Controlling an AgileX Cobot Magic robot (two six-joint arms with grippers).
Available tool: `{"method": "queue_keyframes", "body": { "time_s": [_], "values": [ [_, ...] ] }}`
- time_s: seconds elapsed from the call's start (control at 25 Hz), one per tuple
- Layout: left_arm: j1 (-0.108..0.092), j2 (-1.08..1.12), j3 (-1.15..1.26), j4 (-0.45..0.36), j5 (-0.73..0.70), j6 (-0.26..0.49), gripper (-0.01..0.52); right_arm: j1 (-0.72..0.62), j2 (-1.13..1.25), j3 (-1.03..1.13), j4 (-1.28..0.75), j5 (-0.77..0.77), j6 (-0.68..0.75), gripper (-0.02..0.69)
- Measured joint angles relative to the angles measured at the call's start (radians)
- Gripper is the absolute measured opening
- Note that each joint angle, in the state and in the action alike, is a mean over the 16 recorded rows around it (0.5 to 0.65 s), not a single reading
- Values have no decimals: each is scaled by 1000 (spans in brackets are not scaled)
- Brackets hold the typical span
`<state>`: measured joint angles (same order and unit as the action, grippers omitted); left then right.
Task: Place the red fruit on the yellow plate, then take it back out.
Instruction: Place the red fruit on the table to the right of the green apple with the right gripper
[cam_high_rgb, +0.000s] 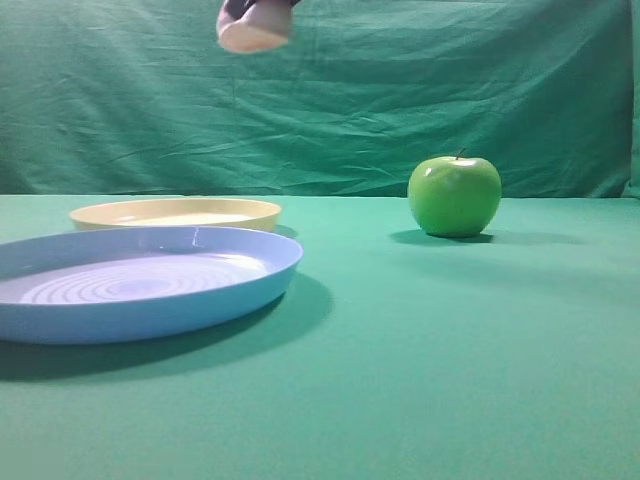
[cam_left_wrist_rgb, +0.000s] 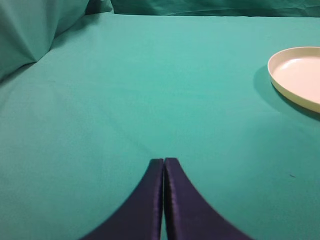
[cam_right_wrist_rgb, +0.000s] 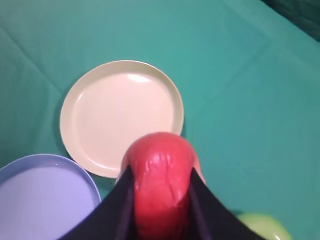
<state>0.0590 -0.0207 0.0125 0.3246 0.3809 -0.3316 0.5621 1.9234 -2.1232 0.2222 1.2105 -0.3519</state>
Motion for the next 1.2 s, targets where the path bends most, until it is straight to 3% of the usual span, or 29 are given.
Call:
{"method": "queue_keyframes", "body": {
  "time_s": [0.28, 0.56, 0.92, 1.2],
  "values": [
    [0, 0, 0, 0, 0, 1, 0, -66, -234, 202, -74, 27, 75, 171],
    [0, 0, 0, 0, 0, 1, 0, -144, -472, 578, -83, -66, 98, 171],
    [0, 0, 0, 0, 0, 1, 0, -198, -642, 1100, -74, -327, 105, 171],
    [0, 0, 0, 0, 0, 1, 0, -210, -642, 1371, -63, -576, 102, 171]
  ]
}}
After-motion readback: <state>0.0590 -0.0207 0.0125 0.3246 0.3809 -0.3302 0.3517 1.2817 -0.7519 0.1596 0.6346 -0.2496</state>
